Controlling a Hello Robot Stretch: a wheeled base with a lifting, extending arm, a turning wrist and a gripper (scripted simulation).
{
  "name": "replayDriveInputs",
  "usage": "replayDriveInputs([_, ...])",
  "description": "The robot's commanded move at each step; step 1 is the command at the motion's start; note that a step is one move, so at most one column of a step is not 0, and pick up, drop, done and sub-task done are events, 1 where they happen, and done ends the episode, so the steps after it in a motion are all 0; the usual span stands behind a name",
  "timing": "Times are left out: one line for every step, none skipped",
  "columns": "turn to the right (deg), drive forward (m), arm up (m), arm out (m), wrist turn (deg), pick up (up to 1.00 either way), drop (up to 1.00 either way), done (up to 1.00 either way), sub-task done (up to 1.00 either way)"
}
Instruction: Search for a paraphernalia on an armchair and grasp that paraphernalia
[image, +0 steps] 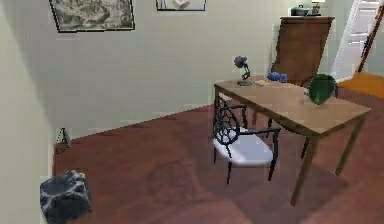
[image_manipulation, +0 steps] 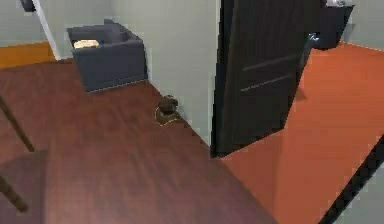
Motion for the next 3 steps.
replayDriveInputs([45.0, 0.0, 0.0, 0.0, 0.0, 0.0, 0.0, 0.0, 0.0])
replayDriveInputs([45.0, 0.0, 0.0, 0.0, 0.0, 0.0, 0.0, 0.0, 0.0])
replayDriveInputs([18.0, 0.0, 0.0, 0.0, 0.0, 0.0, 0.0, 0.0, 0.0])
